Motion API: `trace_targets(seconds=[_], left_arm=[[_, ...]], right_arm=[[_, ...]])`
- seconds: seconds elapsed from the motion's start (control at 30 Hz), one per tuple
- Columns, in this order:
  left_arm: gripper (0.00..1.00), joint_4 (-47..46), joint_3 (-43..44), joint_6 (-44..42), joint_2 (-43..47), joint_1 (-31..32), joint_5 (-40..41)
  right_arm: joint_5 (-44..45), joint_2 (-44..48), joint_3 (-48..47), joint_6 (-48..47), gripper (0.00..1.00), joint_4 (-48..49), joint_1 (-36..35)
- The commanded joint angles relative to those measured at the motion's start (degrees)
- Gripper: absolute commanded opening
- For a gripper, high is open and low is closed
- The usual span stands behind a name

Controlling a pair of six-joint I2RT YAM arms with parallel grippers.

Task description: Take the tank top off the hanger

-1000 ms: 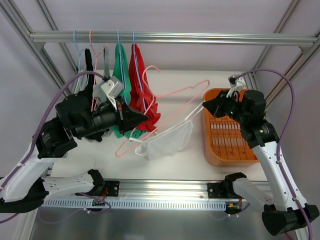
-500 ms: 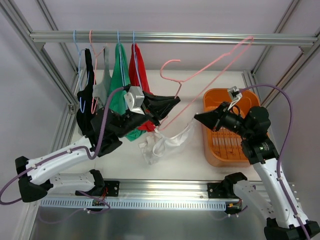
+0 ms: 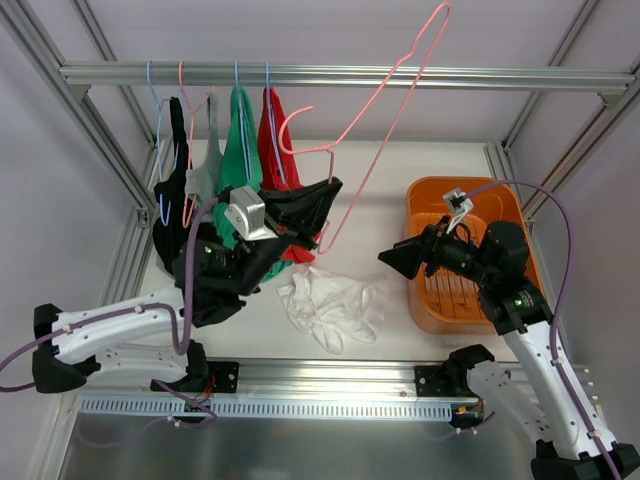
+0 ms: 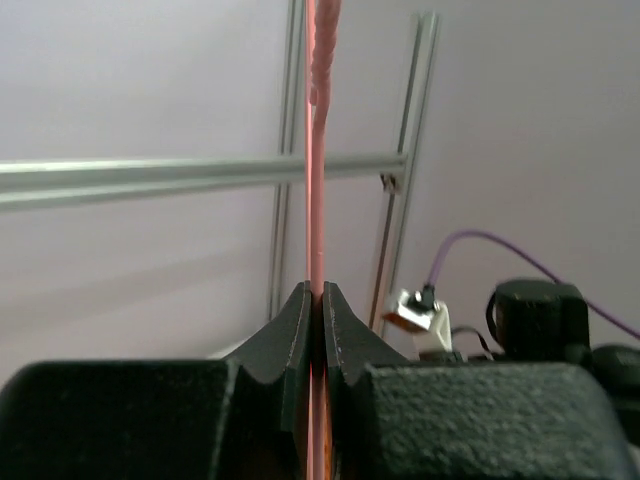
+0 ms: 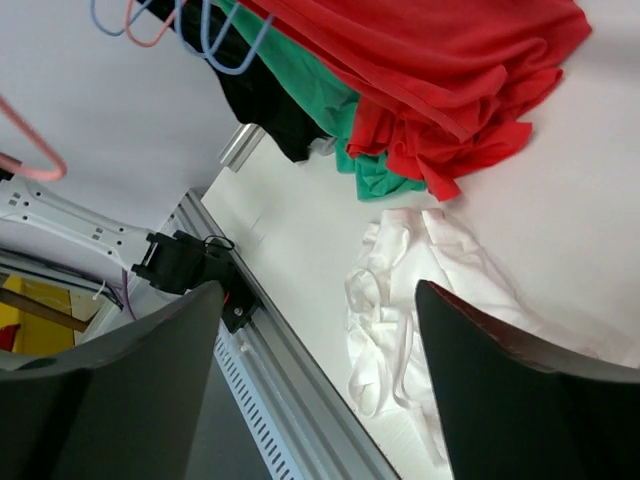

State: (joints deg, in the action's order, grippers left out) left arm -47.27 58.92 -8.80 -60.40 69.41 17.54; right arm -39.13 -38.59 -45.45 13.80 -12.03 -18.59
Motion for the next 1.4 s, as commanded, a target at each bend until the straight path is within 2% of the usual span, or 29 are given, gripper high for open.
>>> trace_targets(seconds=[0.0,0.03,0.1,0.13,0.17,0.27,0.4,0.47,0.53,0.63,0.67,0.73,0.77,0.87,1.13,1.37], left_arm=[[0.00,13.0,-2.0,-0.4,6.7,5.0,11.7],[0.00,21.8,-2.3,1.1,7.8,5.8,13.4],[0.00,32.2,-1.9,7.3,10.5,7.5,18.0],[0.00,42.7,-1.2,9.5,10.9,7.8,19.7],[0.00,47.1,-0.6,15.4,11.7,8.1,21.4],[0.00,60.9,3.1,23.0,12.4,9.4,24.1],[0.00,70.1,9.1,26.0,9.8,10.0,21.5],[0.00,75.3,14.2,26.5,5.2,10.0,26.6],[0.00,77.7,18.7,24.7,-0.9,9.9,33.7],[0.00,79.2,30.8,21.1,-7.8,8.5,38.0],[0.00,79.3,36.5,20.0,-11.6,5.1,37.7],[0.00,80.2,41.2,20.6,-14.9,0.3,33.3],[0.00,80.4,45.5,20.8,-18.1,-1.4,30.2],[0.00,80.6,53.6,19.2,-23.9,-3.3,29.7],[0.00,80.6,64.3,18.0,-33.5,-12.6,20.2],[0.00,80.8,66.7,19.4,-38.0,-15.6,15.1]], right_arm=[[4.1,0.4,-2.5,-4.4,0.89,-4.3,-0.3],[5.3,0.4,-3.0,-5.1,0.97,-5.3,-0.3],[7.9,-0.1,-4.4,-6.8,0.99,-7.8,-0.3],[8.8,-0.3,-4.8,-7.1,1.00,-8.4,-0.3],[9.6,-0.3,-5.2,-7.5,1.00,-8.9,-0.3],[12.6,0.0,-6.2,-7.9,0.99,-9.9,-0.3],[16.0,-0.2,-7.5,-8.0,0.99,-11.0,-0.3],[17.8,-0.4,-8.0,-7.7,0.99,-11.7,-0.2],[19.4,-0.6,-8.2,-7.4,1.00,-12.8,-0.2],[19.4,-0.3,-8.0,-6.9,0.99,-12.9,-0.2],[19.4,-0.2,-8.0,-6.8,0.99,-13.0,-0.2],[19.4,0.0,-8.1,-6.3,0.99,-13.4,-0.1],[19.5,0.5,-8.0,-6.2,0.99,-13.5,-0.1],[20.1,1.2,-8.1,-6.3,0.99,-14.1,-0.2],[20.3,1.0,-8.4,-6.1,0.99,-14.3,-0.1],[20.2,1.0,-7.9,-6.0,0.99,-14.2,-0.1]])
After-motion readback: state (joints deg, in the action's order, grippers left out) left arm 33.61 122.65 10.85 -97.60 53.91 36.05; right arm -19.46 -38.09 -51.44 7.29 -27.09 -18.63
